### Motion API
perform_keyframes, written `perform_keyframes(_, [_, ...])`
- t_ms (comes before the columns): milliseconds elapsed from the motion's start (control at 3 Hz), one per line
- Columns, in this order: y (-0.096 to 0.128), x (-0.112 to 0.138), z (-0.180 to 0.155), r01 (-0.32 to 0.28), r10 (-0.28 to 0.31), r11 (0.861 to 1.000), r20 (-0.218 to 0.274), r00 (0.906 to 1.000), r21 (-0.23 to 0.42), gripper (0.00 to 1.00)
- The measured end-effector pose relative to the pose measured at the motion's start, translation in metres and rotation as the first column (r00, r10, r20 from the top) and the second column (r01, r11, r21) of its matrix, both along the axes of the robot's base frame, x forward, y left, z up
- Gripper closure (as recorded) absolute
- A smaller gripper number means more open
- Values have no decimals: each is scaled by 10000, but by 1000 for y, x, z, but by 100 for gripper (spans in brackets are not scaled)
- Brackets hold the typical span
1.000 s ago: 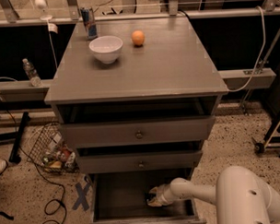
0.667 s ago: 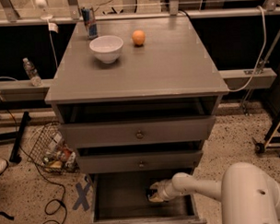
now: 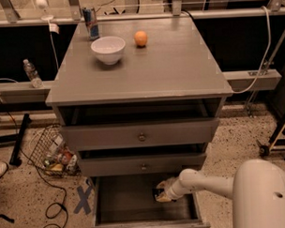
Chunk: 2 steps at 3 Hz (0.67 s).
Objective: Pick rxbar chocolate from bottom drawer and place on counter
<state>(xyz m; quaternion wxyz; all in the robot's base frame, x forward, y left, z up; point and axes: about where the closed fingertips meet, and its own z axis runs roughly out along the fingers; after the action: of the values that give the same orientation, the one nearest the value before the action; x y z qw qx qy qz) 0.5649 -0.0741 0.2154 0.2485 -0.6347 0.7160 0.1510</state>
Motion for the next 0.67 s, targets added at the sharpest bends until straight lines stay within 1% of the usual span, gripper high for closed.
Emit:
perform_keyframes(333, [-29, -5, 14, 239, -248, 9987, -194, 9995, -443, 100])
perform_keyframes(667, [-28, -7, 16, 172, -181, 9988, -191, 9997, -467, 100])
